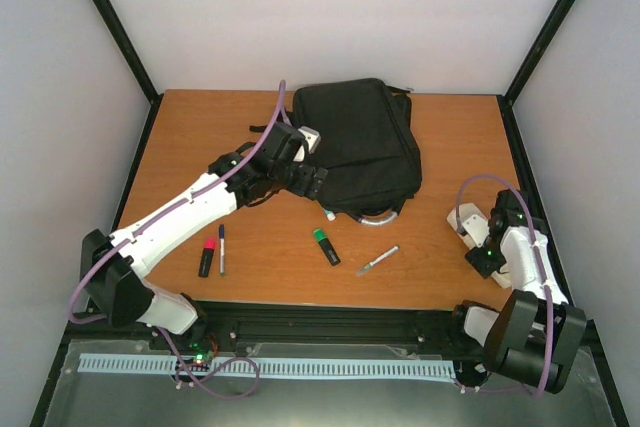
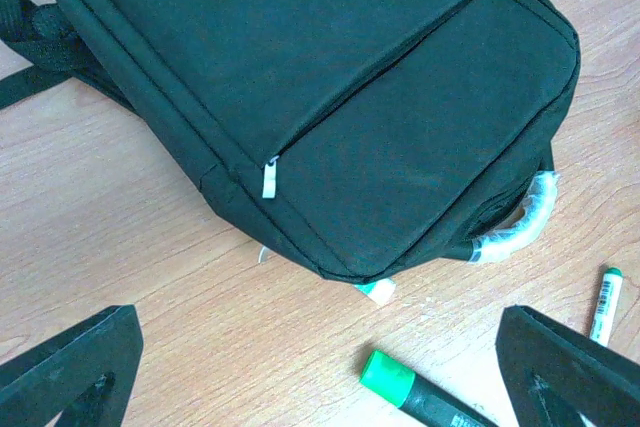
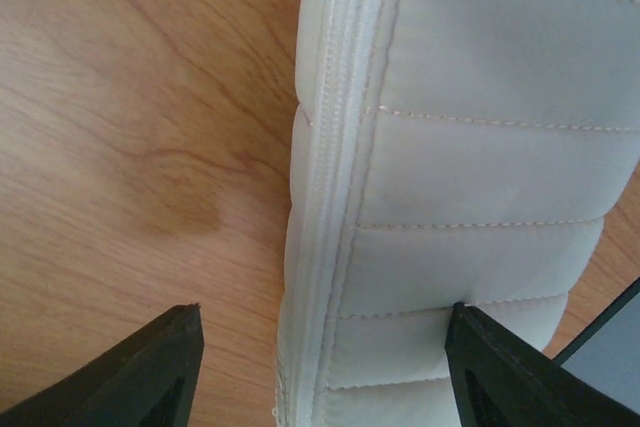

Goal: Pack the student bag
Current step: Pick up the stationery from the center of the board.

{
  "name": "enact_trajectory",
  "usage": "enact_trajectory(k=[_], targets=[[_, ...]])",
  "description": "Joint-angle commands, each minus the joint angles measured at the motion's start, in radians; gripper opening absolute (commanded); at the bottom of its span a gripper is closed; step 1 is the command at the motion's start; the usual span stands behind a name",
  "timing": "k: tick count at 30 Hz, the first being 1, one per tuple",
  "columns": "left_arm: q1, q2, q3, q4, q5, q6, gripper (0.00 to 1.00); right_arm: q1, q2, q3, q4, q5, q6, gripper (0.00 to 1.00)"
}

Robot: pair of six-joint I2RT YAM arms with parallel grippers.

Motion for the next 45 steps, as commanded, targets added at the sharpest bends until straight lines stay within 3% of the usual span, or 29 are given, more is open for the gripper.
enact_trajectory(k=[1, 9, 14, 21, 25, 30, 34, 40, 45], targets=[[0.001, 0.017, 0.022, -0.004, 0.009, 0.001, 1.00, -0.019, 0.026, -0.027, 0.049, 0.012, -0.014, 0.70], [0.001, 0.024, 0.023, -0.004, 0.007, 0.003, 1.00, -0.068, 0.076, -0.037, 0.151, 0.041, -0.020, 0.81], [0.002, 0.029, 0.024, -0.006, 0.008, 0.004, 1.00, -0.081, 0.092, -0.042, 0.254, 0.089, -0.054, 0.80], [0.001, 0.029, 0.022, -0.007, 0.000, 0.005, 1.00, -0.090, 0.134, -0.056, 0.439, 0.177, -0.097, 0.60], [0.000, 0.030, 0.023, -0.007, -0.001, 0.006, 1.00, -0.092, 0.172, -0.062, 0.487, 0.195, -0.113, 0.54], [0.001, 0.029, 0.024, -0.007, -0.001, 0.006, 1.00, -0.094, 0.207, -0.056, 0.527, 0.204, -0.121, 0.33], [0.001, 0.029, 0.022, -0.008, -0.002, 0.008, 1.00, -0.094, 0.173, 0.008, 0.429, 0.149, -0.084, 0.22], [0.001, 0.035, 0.027, -0.011, 0.003, 0.007, 1.00, -0.087, 0.096, 0.225, 0.038, -0.108, 0.006, 0.21], [0.001, 0.043, 0.029, -0.012, 0.004, 0.006, 1.00, -0.076, 0.140, 0.298, -0.192, -0.307, 0.034, 0.21]])
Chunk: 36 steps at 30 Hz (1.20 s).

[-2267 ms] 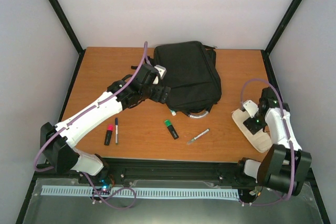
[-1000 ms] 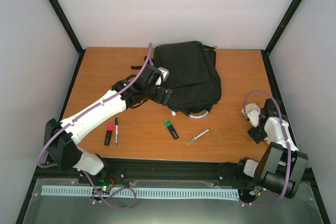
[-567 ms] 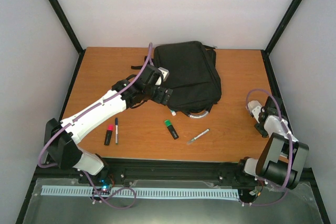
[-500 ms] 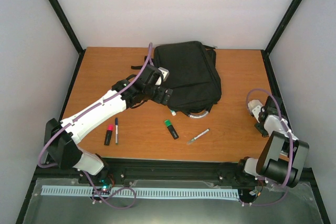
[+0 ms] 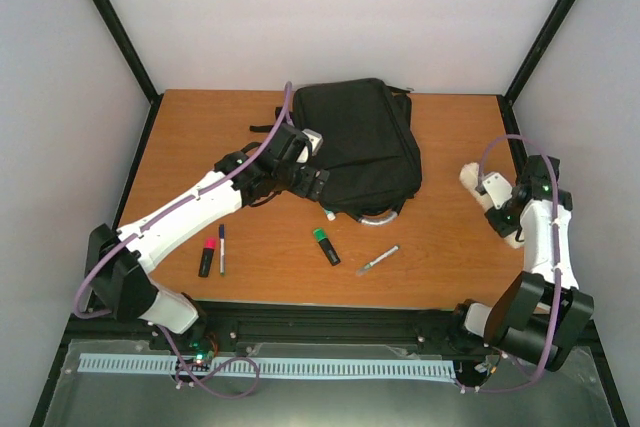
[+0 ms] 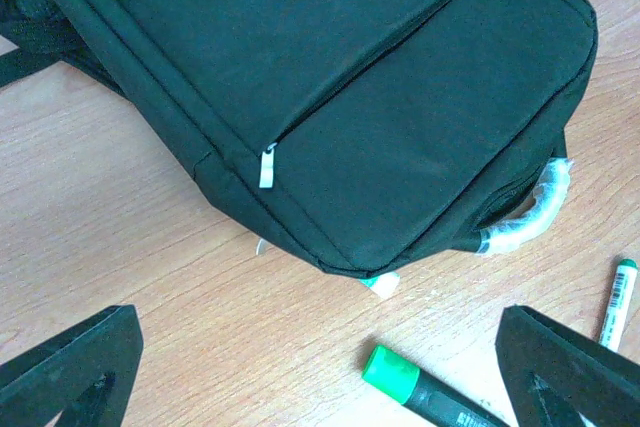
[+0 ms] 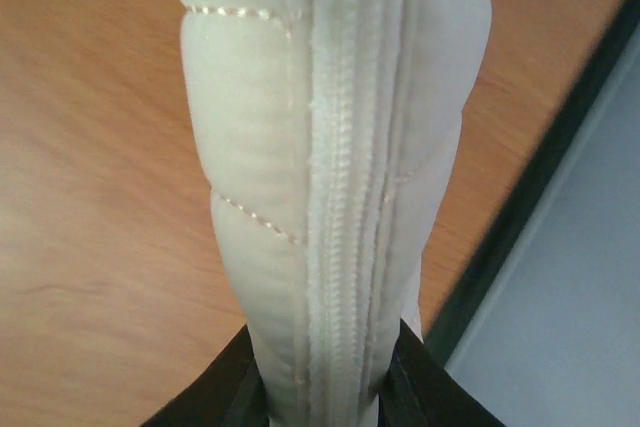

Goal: Pack the student bag
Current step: Pick up the stationery from the center of the board.

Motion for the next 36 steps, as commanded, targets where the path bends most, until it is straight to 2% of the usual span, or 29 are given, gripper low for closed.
enact_trajectory(k=[1, 6, 13, 18, 20, 28, 31, 36], targets=[[0.001, 0.013, 0.028, -0.009, 0.001, 0.006, 1.00, 0.013, 0.049, 0.027, -0.292, -0.219, 0.056, 0.21], [0.001, 0.016, 0.027, -0.009, 0.001, 0.007, 1.00, 0.016, 0.114, 0.028, -0.320, -0.264, 0.078, 0.21], [0.001, 0.020, 0.029, -0.009, 0.007, 0.007, 1.00, 0.014, 0.186, -0.004, -0.202, -0.172, 0.098, 0.22], [0.000, 0.023, 0.028, -0.009, 0.007, 0.009, 1.00, 0.015, 0.210, -0.035, -0.120, -0.108, 0.100, 0.47], [0.001, 0.026, 0.029, -0.009, 0.007, 0.009, 1.00, 0.014, 0.207, -0.044, -0.098, -0.089, 0.097, 0.54], [0.001, 0.032, 0.030, -0.010, 0.010, 0.008, 1.00, 0.014, 0.186, -0.087, -0.052, -0.031, 0.083, 0.61], [0.001, 0.032, 0.030, -0.010, 0.011, 0.008, 1.00, 0.014, 0.194, -0.098, -0.039, -0.015, 0.081, 0.58], [0.001, 0.036, 0.028, -0.009, 0.014, 0.008, 1.00, 0.013, 0.212, -0.076, -0.040, -0.024, 0.101, 0.38]])
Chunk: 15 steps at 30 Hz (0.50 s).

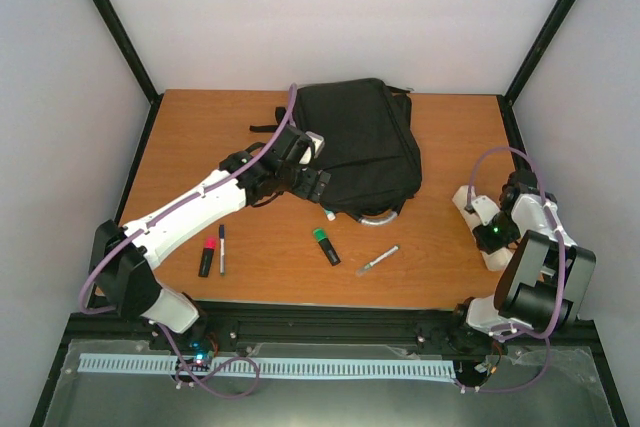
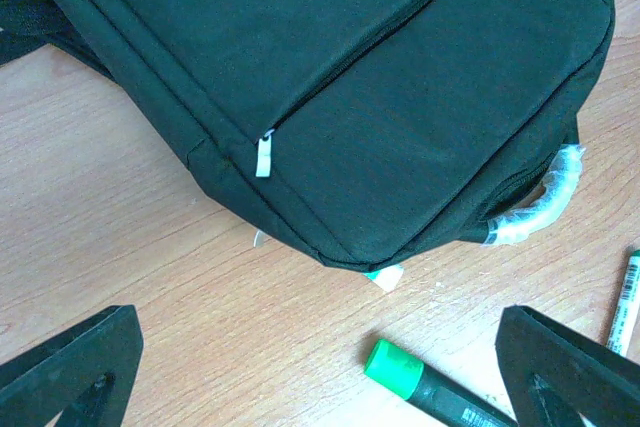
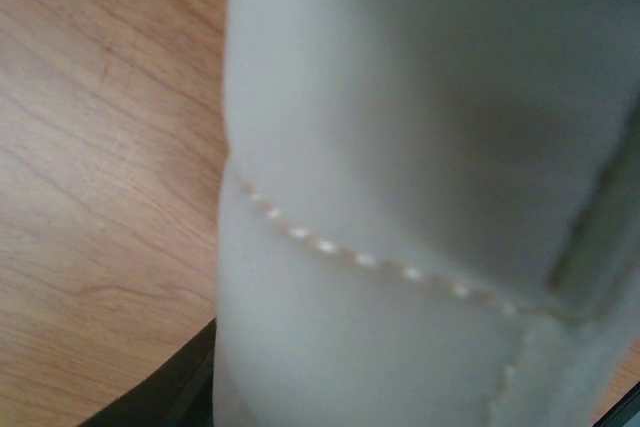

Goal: Pack the student bag
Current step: Pick up the stationery from the center of the board.

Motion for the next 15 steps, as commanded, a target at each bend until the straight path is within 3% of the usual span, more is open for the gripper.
enact_trajectory(k=[1, 6, 11, 15], targets=[[0.002, 0.009, 0.029, 0.002, 0.012, 0.008, 1.00, -0.003, 0.008, 0.019, -0.009, -0.003, 0.016, 0.34], [0.001, 0.021, 0.018, 0.039, 0.078, 0.048, 1.00, -0.003, -0.075, 0.120, -0.110, -0.125, 0.048, 0.27], [-0.003, 0.076, 0.038, 0.059, 0.179, 0.139, 1.00, 0.000, -0.121, 0.184, -0.165, -0.369, 0.121, 0.22], [-0.019, 0.117, 0.073, 0.060, 0.221, 0.248, 0.89, 0.002, -0.142, 0.203, -0.101, -0.576, 0.239, 0.18]])
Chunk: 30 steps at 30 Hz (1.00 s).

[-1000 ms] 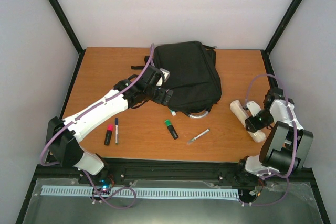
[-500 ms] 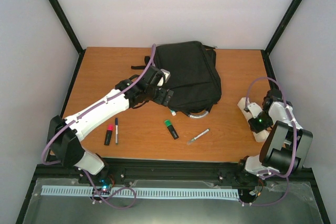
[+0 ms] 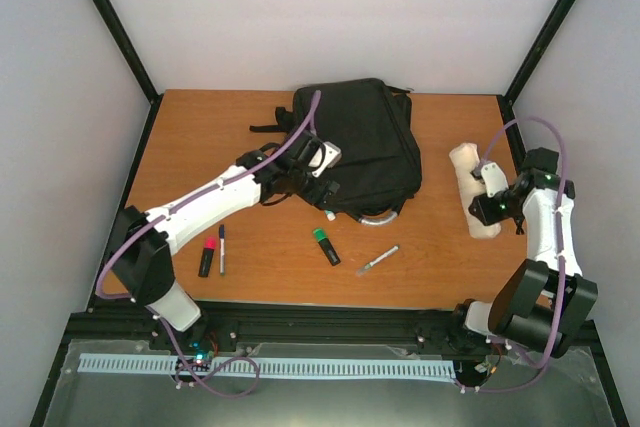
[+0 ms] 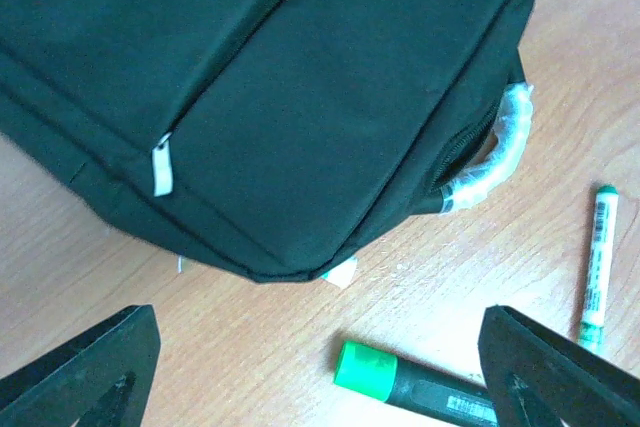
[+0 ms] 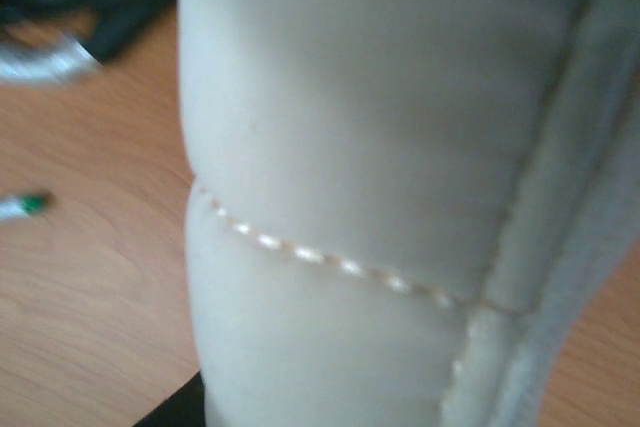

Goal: Pack the student bag
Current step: Pick up the stationery from the center of the board, then place the stationery at the center of the board.

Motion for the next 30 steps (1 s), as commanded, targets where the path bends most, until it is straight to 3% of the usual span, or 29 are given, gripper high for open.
enact_trajectory(k=[1, 6, 15, 23, 30], targets=[[-0.023, 0.050, 0.085, 0.016, 0.083, 0.169, 0.87, 0.006, -0.023, 0.017, 0.040, -0.312, 0.157, 0.17], [-0.062, 0.176, 0.245, -0.077, 0.105, 0.280, 0.72, 0.035, -0.026, -0.020, 0.163, -0.464, 0.267, 0.10], [-0.132, 0.459, 0.525, -0.222, 0.106, 0.366, 0.76, 0.041, -0.020, -0.083, 0.217, -0.509, 0.296, 0.06], [-0.142, 0.576, 0.586, -0.242, 0.053, 0.404, 0.77, 0.041, -0.018, -0.089, 0.211, -0.517, 0.291, 0.07], [-0.146, 0.611, 0.575, -0.197, -0.106, 0.427, 0.75, 0.041, -0.003, -0.092, 0.208, -0.506, 0.282, 0.09]])
